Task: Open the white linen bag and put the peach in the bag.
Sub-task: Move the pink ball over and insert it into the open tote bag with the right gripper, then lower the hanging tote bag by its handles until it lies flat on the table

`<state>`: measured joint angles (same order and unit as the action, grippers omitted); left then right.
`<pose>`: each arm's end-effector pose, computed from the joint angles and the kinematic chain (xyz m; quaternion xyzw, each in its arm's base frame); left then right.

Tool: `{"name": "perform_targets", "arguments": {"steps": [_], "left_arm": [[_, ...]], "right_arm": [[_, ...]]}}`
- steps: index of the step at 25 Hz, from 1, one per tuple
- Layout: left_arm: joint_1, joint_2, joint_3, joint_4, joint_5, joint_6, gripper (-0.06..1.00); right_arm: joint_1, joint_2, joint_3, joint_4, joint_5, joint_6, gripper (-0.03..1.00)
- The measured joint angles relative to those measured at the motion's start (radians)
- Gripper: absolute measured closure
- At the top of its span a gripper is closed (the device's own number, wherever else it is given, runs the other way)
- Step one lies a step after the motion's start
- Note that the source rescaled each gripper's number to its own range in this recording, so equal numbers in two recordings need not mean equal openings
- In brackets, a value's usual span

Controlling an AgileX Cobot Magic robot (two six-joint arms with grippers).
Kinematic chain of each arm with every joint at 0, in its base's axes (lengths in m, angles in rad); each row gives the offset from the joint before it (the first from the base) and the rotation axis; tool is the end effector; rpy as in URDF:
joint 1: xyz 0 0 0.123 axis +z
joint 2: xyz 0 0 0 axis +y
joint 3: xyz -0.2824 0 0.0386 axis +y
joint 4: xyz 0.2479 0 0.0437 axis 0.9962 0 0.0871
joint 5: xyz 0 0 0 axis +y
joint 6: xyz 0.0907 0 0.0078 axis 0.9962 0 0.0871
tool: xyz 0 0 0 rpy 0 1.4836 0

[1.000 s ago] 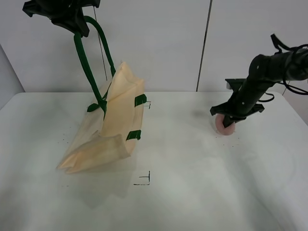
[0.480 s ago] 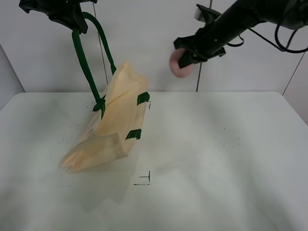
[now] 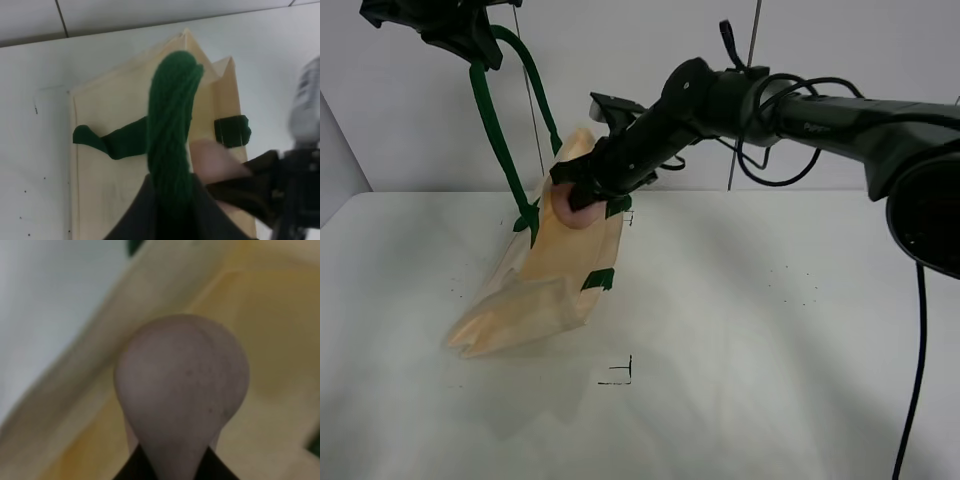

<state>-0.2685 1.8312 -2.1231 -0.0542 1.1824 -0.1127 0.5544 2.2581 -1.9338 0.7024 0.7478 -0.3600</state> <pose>0.3824 -0.1100 0.4336 0.0720 0.9241 -0.0975 0.3623 0.4139 0.3034 0.2176 -0.2408 0.8834 0.3217 0.2411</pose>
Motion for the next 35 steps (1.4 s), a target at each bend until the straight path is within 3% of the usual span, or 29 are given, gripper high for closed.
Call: {"name": "perform_targets", "arguments": {"steps": [3, 4, 5, 8, 9, 11, 16, 21, 24, 30, 35], "left_arm": [[0.000, 0.000, 0.000, 0.000, 0.000, 0.000, 0.94], [0.000, 0.000, 0.000, 0.000, 0.000, 0.000, 0.94], [0.000, 0.000, 0.000, 0.000, 0.000, 0.000, 0.94], [0.000, 0.000, 0.000, 0.000, 0.000, 0.000, 0.94], [0.000, 0.000, 0.000, 0.000, 0.000, 0.000, 0.94], [0.000, 0.000, 0.000, 0.000, 0.000, 0.000, 0.94], [0.000, 0.000, 0.000, -0.001, 0.000, 0.000, 0.94], [0.000, -0.001, 0.000, -0.001, 0.000, 0.000, 0.94], [0.000, -0.001, 0.000, -0.001, 0.000, 0.000, 0.94], [0.000, -0.001, 0.000, -0.002, 0.000, 0.000, 0.94], [0.000, -0.001, 0.000, -0.002, 0.000, 0.000, 0.94]], "right_arm": [[0.000, 0.030, 0.000, 0.056, -0.015, -0.019, 0.93], [0.000, 0.039, 0.000, 0.066, -0.021, -0.021, 0.86], [0.000, 0.048, 0.000, 0.073, -0.025, -0.021, 0.75], [0.000, 0.056, 0.000, 0.074, -0.028, -0.022, 0.26], [0.000, 0.056, 0.000, 0.074, -0.029, -0.022, 0.14], [0.000, 0.056, -0.001, 0.063, -0.027, -0.018, 0.03], [0.000, 0.056, -0.072, -0.098, 0.090, 0.081, -0.03], [-0.001, 0.056, -0.225, -0.438, 0.326, 0.315, -0.03], [-0.008, 0.056, -0.282, -0.607, 0.400, 0.386, -0.03], [-0.063, 0.056, -0.289, -0.661, 0.435, 0.406, -0.03], [-0.199, 0.056, -0.291, -0.669, 0.435, 0.402, -0.03]]}}
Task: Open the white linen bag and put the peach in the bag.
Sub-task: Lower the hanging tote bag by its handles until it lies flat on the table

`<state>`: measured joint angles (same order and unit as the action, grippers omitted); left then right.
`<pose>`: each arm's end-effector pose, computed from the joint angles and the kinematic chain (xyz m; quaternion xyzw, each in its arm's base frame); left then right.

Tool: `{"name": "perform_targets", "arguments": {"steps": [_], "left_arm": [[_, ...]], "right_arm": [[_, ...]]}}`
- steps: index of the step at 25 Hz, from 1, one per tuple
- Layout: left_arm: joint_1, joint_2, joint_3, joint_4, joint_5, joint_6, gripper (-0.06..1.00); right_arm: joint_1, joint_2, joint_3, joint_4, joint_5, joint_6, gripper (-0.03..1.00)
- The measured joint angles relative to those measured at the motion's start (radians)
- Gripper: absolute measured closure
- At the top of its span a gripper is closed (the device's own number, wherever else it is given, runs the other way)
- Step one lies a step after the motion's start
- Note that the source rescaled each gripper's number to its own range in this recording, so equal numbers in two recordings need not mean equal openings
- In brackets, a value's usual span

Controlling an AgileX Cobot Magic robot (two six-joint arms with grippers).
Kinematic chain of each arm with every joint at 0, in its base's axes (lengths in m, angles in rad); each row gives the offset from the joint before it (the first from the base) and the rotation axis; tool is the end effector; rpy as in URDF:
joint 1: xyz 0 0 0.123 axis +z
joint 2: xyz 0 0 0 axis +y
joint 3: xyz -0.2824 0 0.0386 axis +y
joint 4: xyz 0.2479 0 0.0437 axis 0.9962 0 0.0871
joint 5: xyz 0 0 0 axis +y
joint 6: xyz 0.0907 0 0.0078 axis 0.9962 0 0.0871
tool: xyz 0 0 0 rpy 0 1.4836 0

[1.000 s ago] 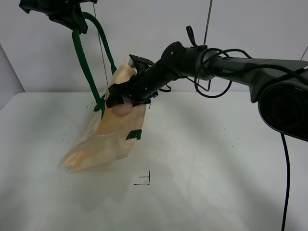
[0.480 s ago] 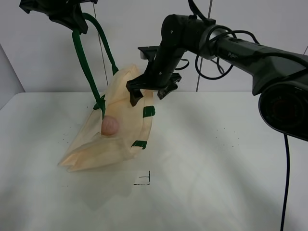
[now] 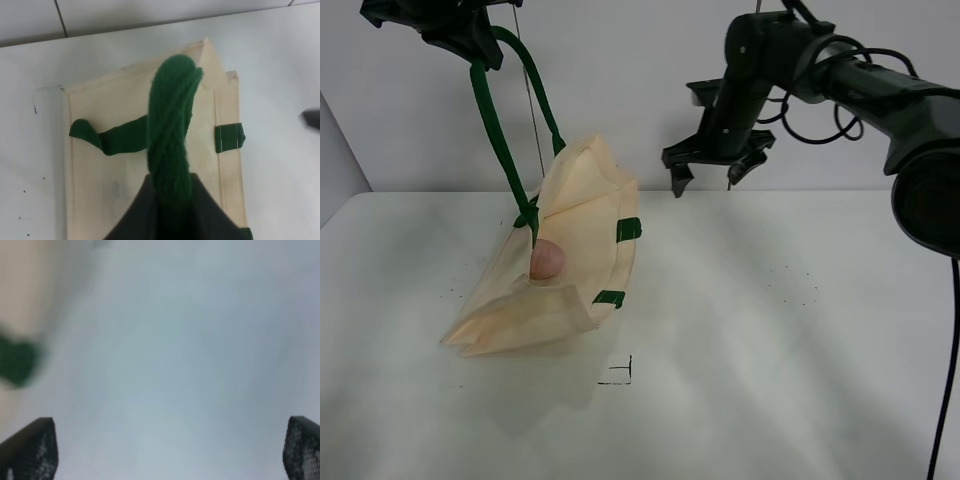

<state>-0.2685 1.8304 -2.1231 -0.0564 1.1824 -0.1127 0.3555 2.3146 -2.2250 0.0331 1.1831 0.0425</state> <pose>0.3822 -0.1101 0.4340 0.0720 0.9239 -0.0987 0.3625 0.4720 0.1782 0.2417 -0.1498 0.9699 0.0538 0.1844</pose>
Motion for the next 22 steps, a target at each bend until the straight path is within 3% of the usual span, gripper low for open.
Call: {"name": "perform_targets", "arguments": {"steps": [9, 16, 22], "left_arm": [[0.000, 0.000, 0.000, 0.000, 0.000, 0.000, 0.94], [0.000, 0.000, 0.000, 0.000, 0.000, 0.000, 0.94], [0.000, 0.000, 0.000, 0.000, 0.000, 0.000, 0.94]], "right_arm": [[-0.250, 0.000, 0.000, -0.011, 0.029, -0.004, -0.03], [-0.277, -0.012, 0.025, -0.011, 0.029, -0.013, -0.03], [-0.277, -0.160, 0.246, -0.010, 0.028, -0.019, -0.03]]}}
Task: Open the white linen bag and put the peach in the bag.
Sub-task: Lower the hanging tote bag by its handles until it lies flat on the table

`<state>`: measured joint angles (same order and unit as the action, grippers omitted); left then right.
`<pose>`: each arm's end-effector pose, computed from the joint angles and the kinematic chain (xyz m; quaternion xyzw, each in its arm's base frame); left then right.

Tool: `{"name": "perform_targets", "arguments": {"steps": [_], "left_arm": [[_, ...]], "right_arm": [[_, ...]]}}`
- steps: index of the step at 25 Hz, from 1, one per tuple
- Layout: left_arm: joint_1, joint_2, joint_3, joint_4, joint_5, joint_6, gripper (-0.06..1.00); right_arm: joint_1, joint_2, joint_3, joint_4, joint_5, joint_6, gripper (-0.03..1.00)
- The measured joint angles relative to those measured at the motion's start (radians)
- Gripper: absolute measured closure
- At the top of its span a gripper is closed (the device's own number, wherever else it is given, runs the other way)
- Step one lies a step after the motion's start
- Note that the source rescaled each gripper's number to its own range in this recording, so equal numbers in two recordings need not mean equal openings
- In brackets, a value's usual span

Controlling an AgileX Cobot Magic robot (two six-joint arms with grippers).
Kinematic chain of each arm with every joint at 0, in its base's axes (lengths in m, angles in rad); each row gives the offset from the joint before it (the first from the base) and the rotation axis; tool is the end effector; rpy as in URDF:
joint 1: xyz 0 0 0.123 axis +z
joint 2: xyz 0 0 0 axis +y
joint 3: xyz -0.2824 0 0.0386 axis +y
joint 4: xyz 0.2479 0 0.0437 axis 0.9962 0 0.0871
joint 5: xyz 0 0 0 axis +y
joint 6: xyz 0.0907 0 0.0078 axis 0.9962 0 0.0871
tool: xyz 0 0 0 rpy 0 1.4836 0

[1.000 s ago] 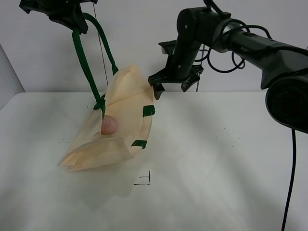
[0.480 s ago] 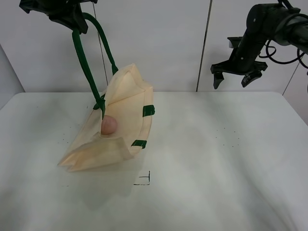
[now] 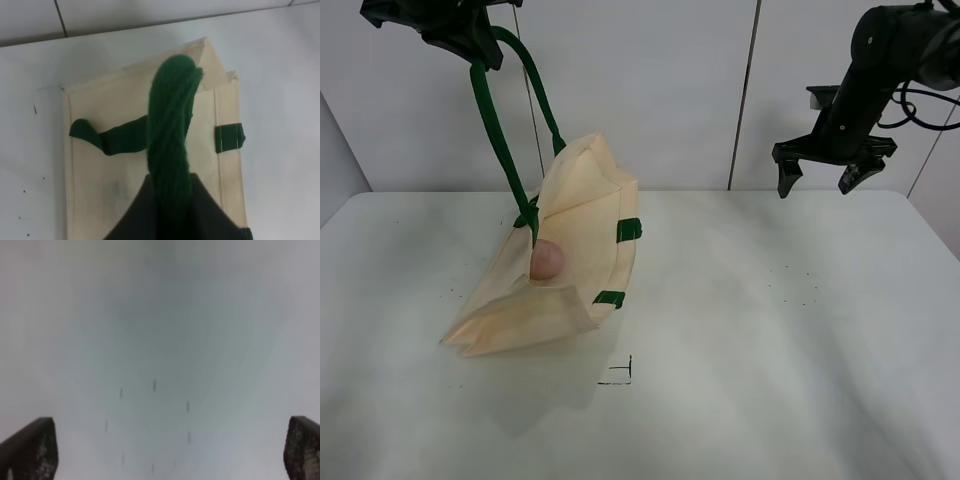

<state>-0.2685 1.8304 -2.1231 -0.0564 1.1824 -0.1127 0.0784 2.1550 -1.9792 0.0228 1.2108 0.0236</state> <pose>0.3822 -0.1101 0.4340 0.0720 0.9239 -0.0987 0.3625 0.4624 0.0383 0.2492 -0.0246 0.9904 0.0180 0.1345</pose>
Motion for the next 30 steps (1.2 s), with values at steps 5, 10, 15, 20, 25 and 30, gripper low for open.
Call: {"name": "perform_targets", "arguments": {"steps": [5, 10, 15, 20, 25, 30], "left_arm": [[0.000, 0.000, 0.000, 0.000, 0.000, 0.000, 0.94], [0.000, 0.000, 0.000, 0.000, 0.000, 0.000, 0.94], [0.000, 0.000, 0.000, 0.000, 0.000, 0.000, 0.94], [0.000, 0.000, 0.000, 0.000, 0.000, 0.000, 0.94], [0.000, 0.000, 0.000, 0.000, 0.000, 0.000, 0.94], [0.000, 0.000, 0.000, 0.000, 0.000, 0.000, 0.94]], "right_arm": [[0.000, -0.273, 0.341, 0.004, -0.001, -0.001, -0.03], [0.000, -0.606, 0.720, 0.004, 0.000, -0.001, -0.03], [0.000, -0.977, 1.033, 0.004, 0.002, -0.001, -0.03], [0.000, -1.347, 1.290, 0.004, -0.075, -0.002, -0.03], [0.000, -1.726, 1.456, 0.001, -0.183, -0.004, -0.03], [0.000, -1.948, 1.485, -0.011, -0.182, -0.004, -0.03]]}}
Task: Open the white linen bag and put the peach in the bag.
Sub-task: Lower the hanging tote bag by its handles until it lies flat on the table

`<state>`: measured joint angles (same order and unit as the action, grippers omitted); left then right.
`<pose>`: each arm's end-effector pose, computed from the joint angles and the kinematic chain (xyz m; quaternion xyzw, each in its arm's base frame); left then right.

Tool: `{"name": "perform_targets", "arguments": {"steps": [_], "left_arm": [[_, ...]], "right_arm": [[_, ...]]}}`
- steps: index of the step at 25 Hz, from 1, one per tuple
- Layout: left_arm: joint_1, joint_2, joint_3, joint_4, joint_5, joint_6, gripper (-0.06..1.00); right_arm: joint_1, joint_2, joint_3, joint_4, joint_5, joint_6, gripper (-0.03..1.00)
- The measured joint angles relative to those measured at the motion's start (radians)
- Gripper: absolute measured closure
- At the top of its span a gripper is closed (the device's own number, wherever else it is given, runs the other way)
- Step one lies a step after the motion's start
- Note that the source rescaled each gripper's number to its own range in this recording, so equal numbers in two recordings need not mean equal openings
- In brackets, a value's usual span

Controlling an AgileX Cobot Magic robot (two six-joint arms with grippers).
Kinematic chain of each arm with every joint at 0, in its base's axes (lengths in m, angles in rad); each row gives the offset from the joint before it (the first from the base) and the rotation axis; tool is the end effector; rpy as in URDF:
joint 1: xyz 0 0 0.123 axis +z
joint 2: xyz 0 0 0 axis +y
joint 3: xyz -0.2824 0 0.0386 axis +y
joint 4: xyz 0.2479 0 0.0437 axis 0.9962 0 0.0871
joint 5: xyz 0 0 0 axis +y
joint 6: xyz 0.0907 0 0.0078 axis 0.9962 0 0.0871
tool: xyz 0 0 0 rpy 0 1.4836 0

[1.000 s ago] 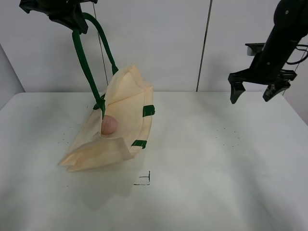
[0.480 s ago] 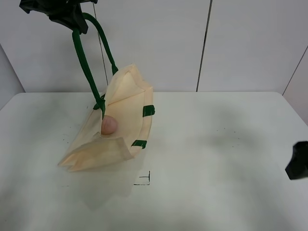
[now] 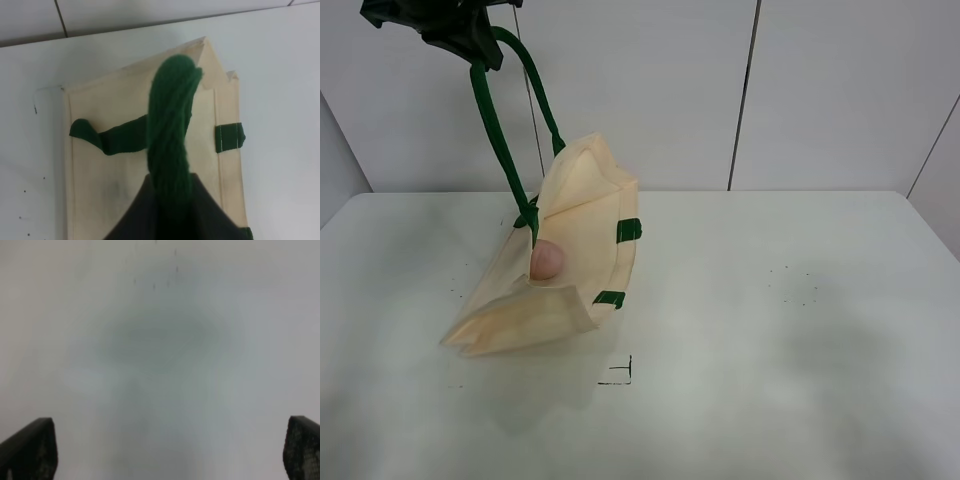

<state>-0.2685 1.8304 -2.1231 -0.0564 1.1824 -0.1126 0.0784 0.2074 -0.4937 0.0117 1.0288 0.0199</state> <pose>0.3822 -0.1101 0.4340 0.0720 0.9239 -0.0986 0.3625 0.0290 0.0032 0.2753 -0.0257 0.8967 0.0275 0.4411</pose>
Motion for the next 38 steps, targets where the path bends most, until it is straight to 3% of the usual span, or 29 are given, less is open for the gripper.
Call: {"name": "perform_targets", "arguments": {"steps": [24, 32, 38], "left_arm": [[0.000, 0.000, 0.000, 0.000, 0.000, 0.000, 0.94], [0.000, 0.000, 0.002, 0.000, 0.000, 0.000, 0.94], [0.000, 0.014, 0.066, -0.026, -0.002, 0.000, 0.94]], "right_arm": [[-0.023, -0.082, 0.001, 0.001, 0.001, 0.000, -0.03], [-0.023, -0.210, 0.001, 0.004, 0.002, 0.000, -0.03], [-0.023, -0.210, 0.001, 0.009, 0.002, 0.000, -0.03]]}}
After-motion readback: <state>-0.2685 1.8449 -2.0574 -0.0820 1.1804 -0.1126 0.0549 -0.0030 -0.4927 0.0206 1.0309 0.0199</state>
